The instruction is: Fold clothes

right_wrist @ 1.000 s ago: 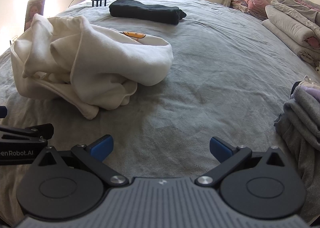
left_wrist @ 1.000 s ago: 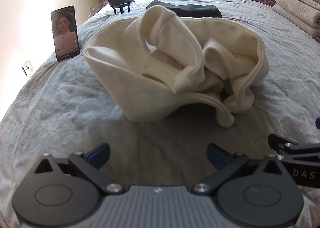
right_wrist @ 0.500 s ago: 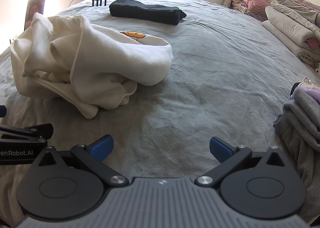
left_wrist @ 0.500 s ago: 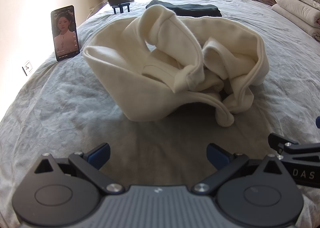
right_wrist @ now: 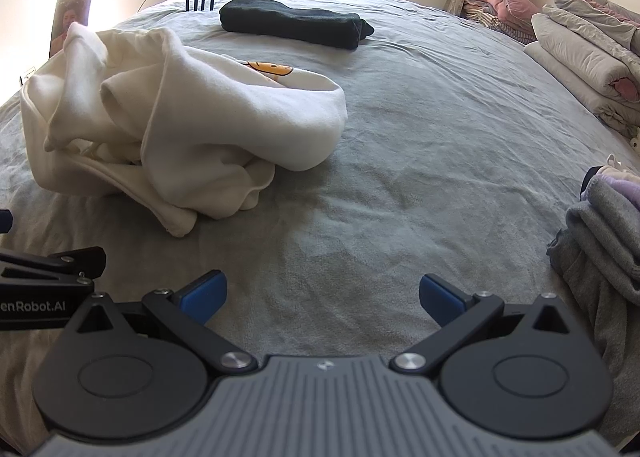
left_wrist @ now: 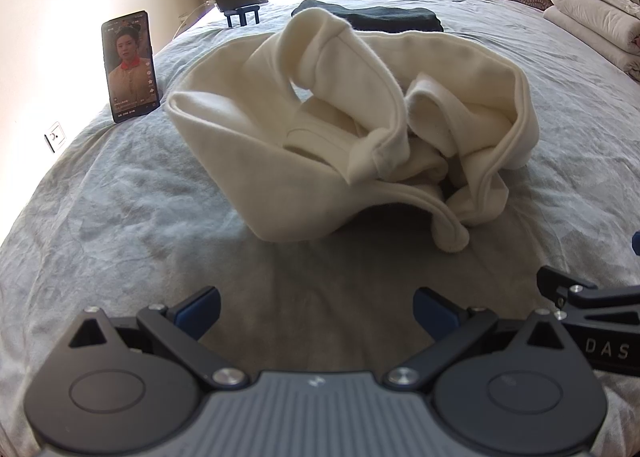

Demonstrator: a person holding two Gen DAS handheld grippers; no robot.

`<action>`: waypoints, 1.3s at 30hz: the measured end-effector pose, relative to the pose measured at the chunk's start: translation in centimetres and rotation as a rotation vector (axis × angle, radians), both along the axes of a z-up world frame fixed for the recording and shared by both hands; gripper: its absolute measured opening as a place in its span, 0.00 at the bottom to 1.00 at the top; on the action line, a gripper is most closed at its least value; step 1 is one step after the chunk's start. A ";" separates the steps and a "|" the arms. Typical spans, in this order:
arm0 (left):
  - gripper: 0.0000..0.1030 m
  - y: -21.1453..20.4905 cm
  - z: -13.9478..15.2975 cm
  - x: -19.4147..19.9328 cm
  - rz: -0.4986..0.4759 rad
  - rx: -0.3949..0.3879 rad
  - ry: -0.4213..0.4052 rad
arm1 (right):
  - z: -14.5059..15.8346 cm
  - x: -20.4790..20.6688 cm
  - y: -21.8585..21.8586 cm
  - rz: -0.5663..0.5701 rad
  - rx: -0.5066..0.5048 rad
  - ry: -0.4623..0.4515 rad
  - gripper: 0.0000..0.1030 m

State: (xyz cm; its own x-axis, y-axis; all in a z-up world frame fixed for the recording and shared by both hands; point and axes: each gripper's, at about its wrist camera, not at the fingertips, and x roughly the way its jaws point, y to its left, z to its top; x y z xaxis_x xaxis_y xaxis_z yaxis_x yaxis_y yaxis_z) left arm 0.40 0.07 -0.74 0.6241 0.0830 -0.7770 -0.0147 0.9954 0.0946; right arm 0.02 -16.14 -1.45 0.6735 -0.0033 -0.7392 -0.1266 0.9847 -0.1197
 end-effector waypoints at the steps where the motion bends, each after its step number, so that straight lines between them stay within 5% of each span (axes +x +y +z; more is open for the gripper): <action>1: 1.00 0.0 0.0 0.0 0.000 0.000 0.000 | 0.0 0.0 0.0 0.000 -0.001 0.000 1.00; 24: 1.00 0.0 0.0 0.0 0.004 0.002 0.001 | 0.0 0.1 0.3 0.003 -0.008 -0.003 1.00; 39: 1.00 3.6 2.2 0.5 0.070 -0.099 -0.053 | 3.0 1.1 0.0 -0.004 0.099 -0.061 1.00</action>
State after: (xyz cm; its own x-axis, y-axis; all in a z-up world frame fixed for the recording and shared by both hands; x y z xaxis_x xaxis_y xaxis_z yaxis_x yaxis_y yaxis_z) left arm 0.88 3.70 1.43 0.6598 0.0522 -0.7496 -0.0866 0.9962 -0.0069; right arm 1.15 -16.15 1.56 0.7176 0.0656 -0.6933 -0.1185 0.9925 -0.0288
